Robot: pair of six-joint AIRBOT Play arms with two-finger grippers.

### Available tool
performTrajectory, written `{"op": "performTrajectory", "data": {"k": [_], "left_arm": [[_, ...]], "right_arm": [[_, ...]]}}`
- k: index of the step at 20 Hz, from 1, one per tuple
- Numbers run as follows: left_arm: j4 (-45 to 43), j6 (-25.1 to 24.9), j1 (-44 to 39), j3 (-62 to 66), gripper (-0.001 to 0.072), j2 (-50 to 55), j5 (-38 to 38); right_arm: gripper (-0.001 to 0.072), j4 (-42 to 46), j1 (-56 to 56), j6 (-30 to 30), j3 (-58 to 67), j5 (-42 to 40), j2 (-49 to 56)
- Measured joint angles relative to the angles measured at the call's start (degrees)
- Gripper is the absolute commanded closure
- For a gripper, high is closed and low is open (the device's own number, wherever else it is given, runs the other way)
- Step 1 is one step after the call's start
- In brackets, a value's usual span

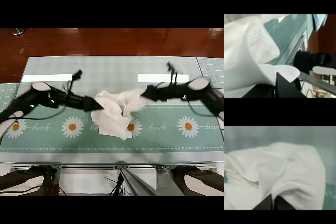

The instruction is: Fold the shirts.

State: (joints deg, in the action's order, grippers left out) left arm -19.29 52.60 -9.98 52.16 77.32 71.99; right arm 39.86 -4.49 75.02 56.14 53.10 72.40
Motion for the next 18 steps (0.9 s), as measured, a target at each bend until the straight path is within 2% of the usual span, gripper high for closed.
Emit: {"op": "performTrajectory", "data": {"k": [5,7,9,13,18], "left_arm": [[-1.2,6.8,8.7,23.0,0.0691,-8.3,-4.5],[-4.3,10.3,11.5,33.4,0.0691,-11.3,-6.8],[-9.7,14.0,13.6,42.5,0.0691,-14.6,-7.9],[-25.3,21.5,16.1,53.0,0.069,-23.3,-7.1],[-42.1,26.7,16.9,55.6,0.069,-33.5,1.1]], "right_arm": [[0.0673,12.1,0.5,5.9,36.8,6.2,-1.6],[0.0673,17.4,0.6,7.3,51.5,10.7,-2.4],[0.0673,21.4,0.6,8.0,59.9,14.0,-5.5],[0.0673,30.3,0.6,8.4,63.0,19.6,-16.5],[0.0672,40.1,0.6,10.7,54.6,26.1,-31.4]]}}
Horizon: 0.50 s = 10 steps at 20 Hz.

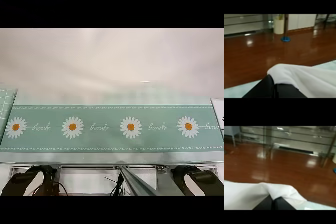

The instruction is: Fold the shirts.

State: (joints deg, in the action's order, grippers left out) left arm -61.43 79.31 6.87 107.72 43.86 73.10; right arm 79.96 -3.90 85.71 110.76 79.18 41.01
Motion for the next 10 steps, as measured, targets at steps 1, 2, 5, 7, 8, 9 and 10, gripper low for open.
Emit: {"op": "performTrajectory", "data": {"k": [1,2,5,7,8,9,10], "left_arm": [[-3.3,1.1,0.0,-0.4,0.069,-1.7,2.0],[-5.7,2.1,0.1,-1.0,0.0689,-3.2,4.0],[-9.9,3.8,0.2,-3.5,0.0689,-7.0,9.6],[-11.2,5.4,0.2,-6.2,0.0689,-9.1,13.2],[-11.7,6.2,0.2,-8.2,0.0689,-10.0,14.9],[-12.0,6.9,0.2,-10.9,0.0689,-10.7,16.3],[-12.1,7.4,0.2,-13.9,0.0689,-11.2,17.3]], "right_arm": [[0.0673,1.6,0.0,0.9,-2.2,1.7,-2.4],[0.0673,2.8,0.0,1.6,-4.2,3.0,-4.5],[0.0672,5.2,0.0,4.4,-10.8,6.6,-9.6],[0.0672,5.6,0.0,6.4,-16.0,10.3,-12.2],[0.0672,5.2,0.0,7.2,-19.0,12.0,-13.2],[0.0672,4.7,0.0,7.9,-22.7,13.5,-14.2],[0.0672,4.2,0.0,8.5,-26.9,14.5,-15.1]]}}
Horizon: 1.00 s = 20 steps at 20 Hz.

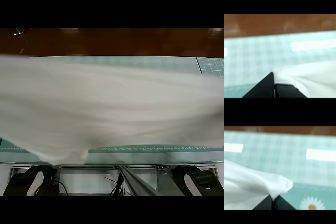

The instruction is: Fold the shirts.

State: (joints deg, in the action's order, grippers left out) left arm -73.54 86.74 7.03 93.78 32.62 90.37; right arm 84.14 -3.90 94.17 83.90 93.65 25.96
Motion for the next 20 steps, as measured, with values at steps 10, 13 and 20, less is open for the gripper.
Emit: {"op": "performTrajectory", "data": {"k": [10,13,20], "left_arm": [[11.5,0.0,-1.3,-40.1,0.0689,10.0,-24.7],[14.9,-2.1,-4.2,-41.4,0.0689,20.4,-33.9],[18.7,-3.5,-10.8,-34.2,0.0509,41.0,-44.3]], "right_arm": [[0.0674,4.5,0.9,3.5,-29.0,-22.1,12.2],[0.0673,3.1,3.7,3.6,-27.3,-30.1,25.1],[0.0672,-10.9,10.5,-1.7,-12.5,-36.2,51.6]]}}
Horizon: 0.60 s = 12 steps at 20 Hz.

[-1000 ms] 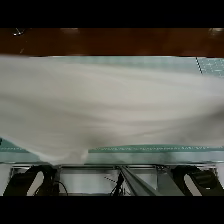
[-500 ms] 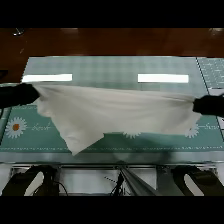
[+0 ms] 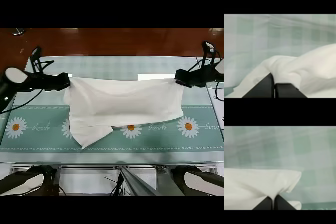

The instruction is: Fold the shirts.

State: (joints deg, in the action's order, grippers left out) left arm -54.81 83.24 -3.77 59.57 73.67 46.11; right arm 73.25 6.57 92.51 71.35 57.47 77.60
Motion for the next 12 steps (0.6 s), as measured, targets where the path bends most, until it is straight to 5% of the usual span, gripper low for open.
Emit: {"op": "performTrajectory", "data": {"k": [1,2,3,8,12], "left_arm": [[0.4,-0.1,-0.7,0.7,0.0158,1.7,-0.4],[0.9,-0.1,-1.1,1.3,0.0002,2.8,-0.8],[1.0,-0.1,-1.3,1.7,0.0002,3.7,-0.5],[-4.3,-0.3,4.7,5.6,0.0003,5.0,14.2],[-9.8,-1.3,14.3,0.0,0.0003,-0.5,27.9]], "right_arm": [[0.0659,-3.2,0.7,-1.1,1.7,-0.3,2.3],[0.0438,-6.3,1.5,-1.9,3.3,-0.4,4.3],[0.0078,-9.0,2.4,-2.6,4.6,-0.4,5.9],[0.0093,-12.9,7.8,-5.0,8.4,3.0,6.7],[0.0093,-2.4,12.9,-9.2,6.6,10.9,1.9]]}}
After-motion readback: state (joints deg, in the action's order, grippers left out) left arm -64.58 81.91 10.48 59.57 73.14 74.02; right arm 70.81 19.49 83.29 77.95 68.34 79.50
